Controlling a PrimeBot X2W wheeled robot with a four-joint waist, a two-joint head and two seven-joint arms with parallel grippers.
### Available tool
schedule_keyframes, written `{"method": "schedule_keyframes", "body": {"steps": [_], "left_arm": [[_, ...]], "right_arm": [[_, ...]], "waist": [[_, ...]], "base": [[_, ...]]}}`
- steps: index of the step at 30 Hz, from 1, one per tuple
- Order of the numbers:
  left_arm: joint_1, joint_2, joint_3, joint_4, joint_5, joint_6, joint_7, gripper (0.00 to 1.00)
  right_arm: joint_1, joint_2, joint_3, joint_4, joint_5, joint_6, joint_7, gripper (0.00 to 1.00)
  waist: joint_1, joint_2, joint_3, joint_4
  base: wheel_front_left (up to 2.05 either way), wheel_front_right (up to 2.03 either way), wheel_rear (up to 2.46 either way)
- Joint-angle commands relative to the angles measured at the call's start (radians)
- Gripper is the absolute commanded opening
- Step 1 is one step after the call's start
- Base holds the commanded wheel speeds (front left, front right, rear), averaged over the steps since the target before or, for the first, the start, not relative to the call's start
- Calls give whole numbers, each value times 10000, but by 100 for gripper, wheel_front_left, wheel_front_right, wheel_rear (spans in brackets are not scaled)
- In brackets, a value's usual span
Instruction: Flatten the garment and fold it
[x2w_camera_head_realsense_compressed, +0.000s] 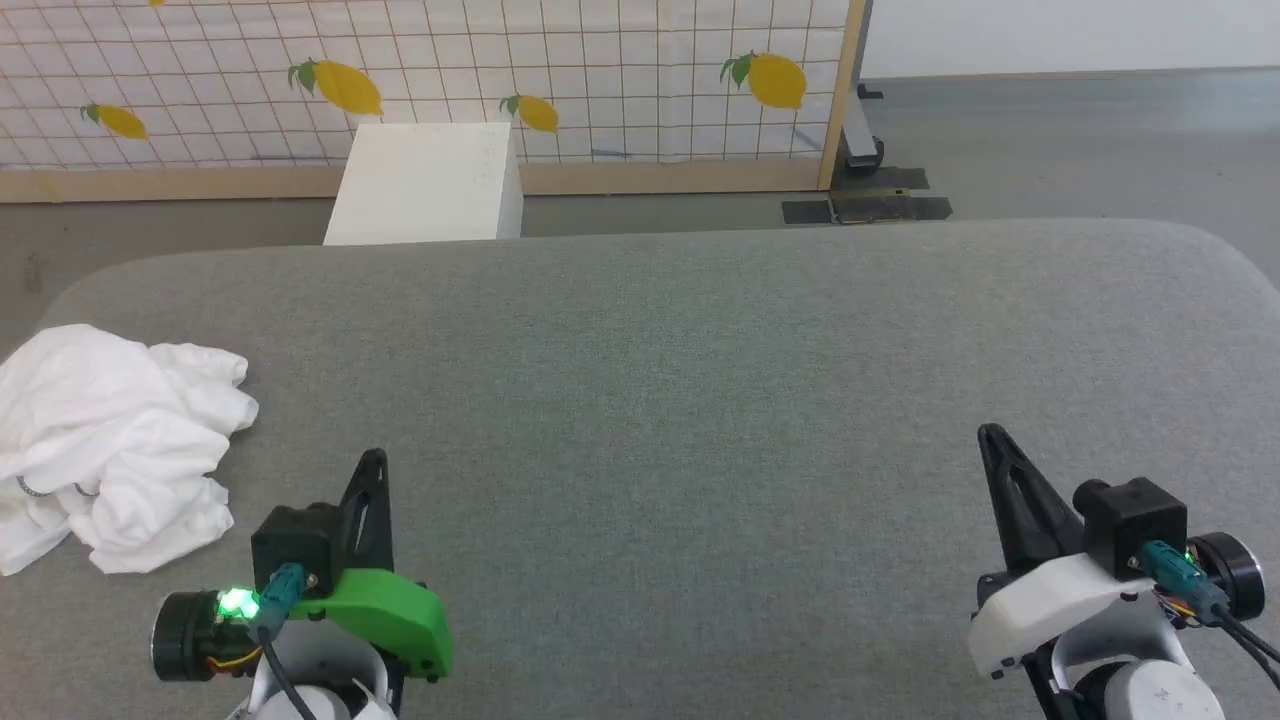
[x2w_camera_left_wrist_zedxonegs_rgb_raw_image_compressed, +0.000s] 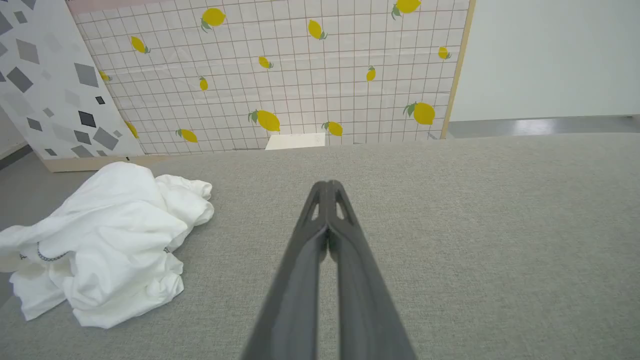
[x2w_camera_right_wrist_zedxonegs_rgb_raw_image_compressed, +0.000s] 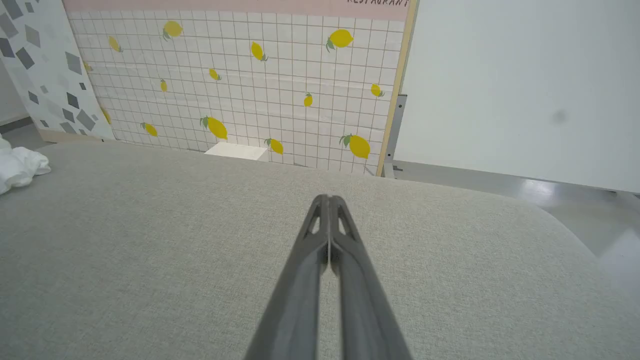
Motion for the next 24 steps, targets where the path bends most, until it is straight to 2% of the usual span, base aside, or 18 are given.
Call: {"method": "schedule_keyframes", "body": {"steps": [1,19,20,24], "left_arm": [[105,-53,34,-24,103,-9,12,0],[105,-53,34,-24,103,-9,12,0],[0,0,0,0,0,0,-1,100],[-1,2,-37,0,-7,-1,-5,100]], "right_arm": [[144,5,12,-51,-64,-15,1,0],[144,5,12,-51,-64,-15,1,0],[1,0,1,-1,1,0,-1,100],[0,-2,-12,5,7,2,-3,100]], "waist": [[0,-1,0,0],[0,-1,0,0],[0,-1,0,0],[0,-1,0,0]], "base": [[0,0,0],[0,0,0],[0,0,0],[0,0,0]]}}
